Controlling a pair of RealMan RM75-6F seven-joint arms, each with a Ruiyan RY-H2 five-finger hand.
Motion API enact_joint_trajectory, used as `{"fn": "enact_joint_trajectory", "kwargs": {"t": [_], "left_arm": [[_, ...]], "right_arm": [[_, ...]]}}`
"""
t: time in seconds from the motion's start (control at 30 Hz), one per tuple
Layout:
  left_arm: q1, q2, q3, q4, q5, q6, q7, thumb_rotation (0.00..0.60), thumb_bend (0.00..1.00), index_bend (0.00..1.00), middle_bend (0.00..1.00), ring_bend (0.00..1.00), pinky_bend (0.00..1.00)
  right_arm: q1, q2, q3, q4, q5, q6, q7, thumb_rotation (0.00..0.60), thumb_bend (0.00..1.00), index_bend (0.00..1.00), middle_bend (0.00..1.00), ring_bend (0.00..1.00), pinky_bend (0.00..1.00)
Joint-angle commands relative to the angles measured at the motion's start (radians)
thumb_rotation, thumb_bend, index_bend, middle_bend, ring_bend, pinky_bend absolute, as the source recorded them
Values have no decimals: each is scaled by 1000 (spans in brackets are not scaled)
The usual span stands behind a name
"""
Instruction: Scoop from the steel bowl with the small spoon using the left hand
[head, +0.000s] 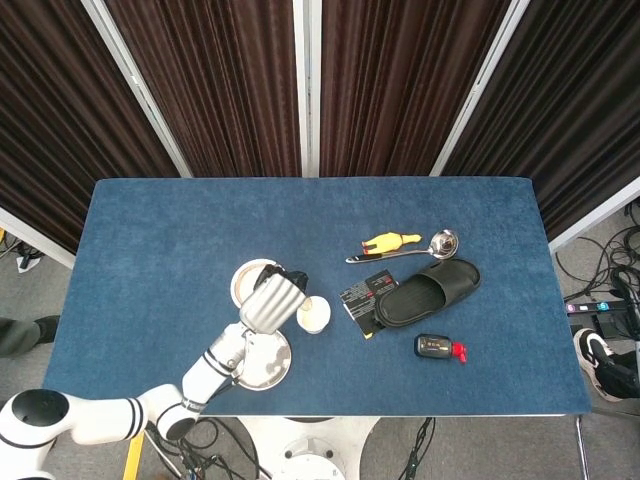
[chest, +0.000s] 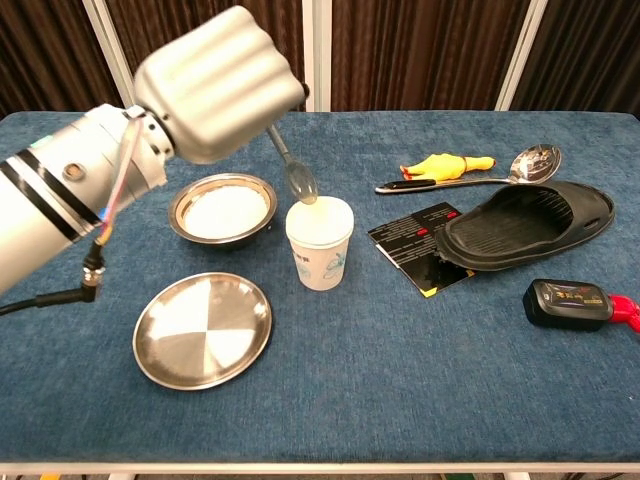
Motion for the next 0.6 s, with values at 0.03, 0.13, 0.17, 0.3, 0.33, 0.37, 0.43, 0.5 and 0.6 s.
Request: {"fn": "enact_joint_trajectory", "kwargs": {"t": [0.03, 0.13, 0.17, 0.3, 0.33, 0.37, 0.43, 0.5, 0.6], "left_arm": [[80, 78, -29, -141, -95, 5, -211, 600, 489, 601, 967, 912, 1000], [126, 142, -19, -216, -133, -4, -348, 600, 489, 601, 965, 912, 1000], [139, 162, -12, -235, -141, -9, -388, 600, 489, 601, 964, 912, 1000], [195, 231, 32, -273, -146, -16, -528, 600, 488, 601, 963, 911, 1000], [211, 242, 44, -270, -145, -13, -558, 600, 488, 601, 962, 911, 1000], [221, 245, 53, -263, -143, -10, -578, 600, 488, 601, 962, 911, 1000], [241, 244, 78, -234, -130, -9, -611, 600, 489, 601, 962, 911, 1000], [254, 237, 102, -209, -122, -19, -632, 600, 488, 601, 962, 911, 1000], [266, 217, 136, -173, -110, -47, -652, 600, 488, 601, 961, 910, 1000]], "right_arm": [[1, -1, 0, -1, -1, 0, -1, 600, 169, 46, 237, 0, 83], [4, -1, 1, -6, -3, -3, -4, 600, 169, 46, 237, 0, 83], [4, 0, 1, -8, -4, -4, -6, 600, 169, 46, 237, 0, 83], [6, 4, 2, -19, -7, -3, -15, 600, 169, 46, 237, 0, 83], [7, 5, 2, -22, -7, -5, -18, 600, 169, 46, 237, 0, 83], [8, 5, 2, -24, -7, -7, -20, 600, 169, 45, 237, 0, 83], [10, 4, 1, -30, -8, -11, -25, 600, 169, 45, 237, 0, 83], [11, 4, 0, -34, -12, -12, -29, 600, 169, 46, 237, 0, 85], [13, 5, 0, -42, -13, -12, -39, 600, 169, 45, 237, 0, 86]]}}
